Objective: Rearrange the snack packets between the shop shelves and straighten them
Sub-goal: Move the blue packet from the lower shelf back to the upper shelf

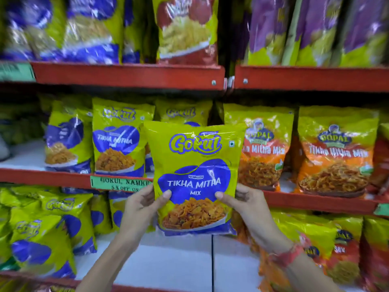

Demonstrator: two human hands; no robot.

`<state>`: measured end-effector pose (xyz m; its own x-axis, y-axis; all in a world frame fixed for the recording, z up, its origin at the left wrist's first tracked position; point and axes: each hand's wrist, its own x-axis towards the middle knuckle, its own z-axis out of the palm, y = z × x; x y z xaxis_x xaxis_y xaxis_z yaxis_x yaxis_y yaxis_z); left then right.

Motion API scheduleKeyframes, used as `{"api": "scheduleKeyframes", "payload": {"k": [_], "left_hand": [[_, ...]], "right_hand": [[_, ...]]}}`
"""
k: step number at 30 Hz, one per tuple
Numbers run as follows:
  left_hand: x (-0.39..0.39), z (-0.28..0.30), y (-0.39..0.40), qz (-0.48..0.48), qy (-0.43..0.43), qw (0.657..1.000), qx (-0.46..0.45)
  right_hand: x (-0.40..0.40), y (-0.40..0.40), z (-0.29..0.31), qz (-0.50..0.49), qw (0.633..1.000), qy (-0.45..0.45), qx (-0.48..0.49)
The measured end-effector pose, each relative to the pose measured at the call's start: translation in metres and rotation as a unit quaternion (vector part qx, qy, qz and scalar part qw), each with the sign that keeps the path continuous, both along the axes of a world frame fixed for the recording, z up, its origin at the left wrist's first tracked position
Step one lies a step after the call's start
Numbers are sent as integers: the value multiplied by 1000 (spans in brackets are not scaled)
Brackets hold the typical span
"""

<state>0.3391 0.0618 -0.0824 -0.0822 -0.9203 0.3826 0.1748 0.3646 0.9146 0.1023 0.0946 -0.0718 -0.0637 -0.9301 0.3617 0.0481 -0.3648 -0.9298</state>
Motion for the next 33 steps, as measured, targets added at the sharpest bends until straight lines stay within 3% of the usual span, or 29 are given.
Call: {"api": "scheduleKeyframes", "payload": {"k": [9,16,21,25,28,33], "left_hand": [[9,87,-83,55,-21,992,-111],[11,74,-136,69,-13,994,-82],[3,51,-141,58,-26,998,-19],[0,64,-148,27,-10,999,16],[-6,85,-154,68,72,995,-15],[-14,101,-140,127,202,971,-24]], "right_hand": [[15,-88,76,-8,994,5,-108],[23,-143,57,-29,995,3,-94],[25,-157,26,-10,999,-41,-21],[30,-160,45,9,997,-74,-25],[36,-159,74,-21,995,-70,-60],[37,-140,78,-53,980,-168,-91]]}}
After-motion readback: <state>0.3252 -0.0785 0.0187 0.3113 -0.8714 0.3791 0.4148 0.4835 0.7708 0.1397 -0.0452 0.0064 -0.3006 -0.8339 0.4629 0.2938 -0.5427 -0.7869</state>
